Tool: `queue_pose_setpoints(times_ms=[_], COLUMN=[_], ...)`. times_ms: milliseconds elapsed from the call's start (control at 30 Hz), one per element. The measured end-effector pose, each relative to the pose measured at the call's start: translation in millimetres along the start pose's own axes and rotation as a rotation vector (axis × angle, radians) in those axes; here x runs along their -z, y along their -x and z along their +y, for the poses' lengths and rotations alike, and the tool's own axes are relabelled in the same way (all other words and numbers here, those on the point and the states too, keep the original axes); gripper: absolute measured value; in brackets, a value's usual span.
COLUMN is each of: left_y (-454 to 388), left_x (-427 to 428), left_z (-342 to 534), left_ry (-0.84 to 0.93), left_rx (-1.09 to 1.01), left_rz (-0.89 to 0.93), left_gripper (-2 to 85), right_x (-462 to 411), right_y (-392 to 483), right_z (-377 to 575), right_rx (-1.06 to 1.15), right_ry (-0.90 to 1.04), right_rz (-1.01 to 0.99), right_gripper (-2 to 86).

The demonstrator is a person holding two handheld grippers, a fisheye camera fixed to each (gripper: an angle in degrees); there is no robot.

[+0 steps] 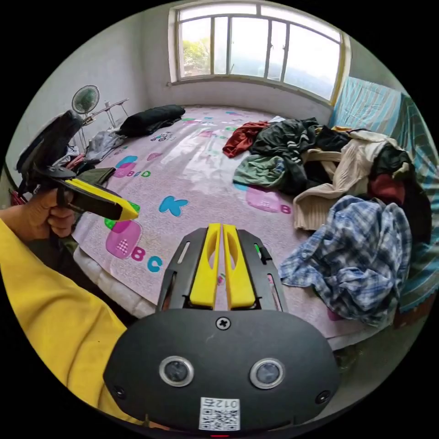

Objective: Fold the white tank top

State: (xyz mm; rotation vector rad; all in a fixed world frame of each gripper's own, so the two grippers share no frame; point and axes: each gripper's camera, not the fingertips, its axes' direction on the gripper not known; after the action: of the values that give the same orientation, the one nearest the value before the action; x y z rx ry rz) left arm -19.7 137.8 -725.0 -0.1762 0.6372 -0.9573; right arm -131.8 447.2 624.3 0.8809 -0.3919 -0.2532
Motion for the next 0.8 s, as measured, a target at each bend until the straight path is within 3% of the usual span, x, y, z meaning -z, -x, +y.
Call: queue_pose_setpoints(times_ms=[167,233,433,567,800], left_y=[-15.0,-12.9,-6.9,-7.8,-18.6], left_x=[-35.0,-48.7,-89.6,-108.8,-139.2], left_z=[-20.4,-26.3,-40.5,-52.8,-105.1], left_ry=[0.050,0.055,0.091,0.081,0.027], left_rx=[-0.064,-0.054,-0.027,0.030,0.147], left_rz=[0.046,0.116,0.197,0.251,0.168], left_gripper=[0.5,0.5,0.4,0.4,0.6], right_x=[-4.0,5.2,2.0,0.6,-23.1], right_y=[-41.0,-48.4,-68.2,-111.4,-256.4], right_z=[24.5,41.6,59.6,40.1,-47.4], right_rx=[-0.214,-0.304,-0.294,-0.312,-0.369], right_ry=[0.149,0.165,0.274,0.222,0.081], right_rz=[-0.093,-0.034,0.060,0.057,0.002], right_gripper=[6.7,6.7,4.8,3.9,6.5])
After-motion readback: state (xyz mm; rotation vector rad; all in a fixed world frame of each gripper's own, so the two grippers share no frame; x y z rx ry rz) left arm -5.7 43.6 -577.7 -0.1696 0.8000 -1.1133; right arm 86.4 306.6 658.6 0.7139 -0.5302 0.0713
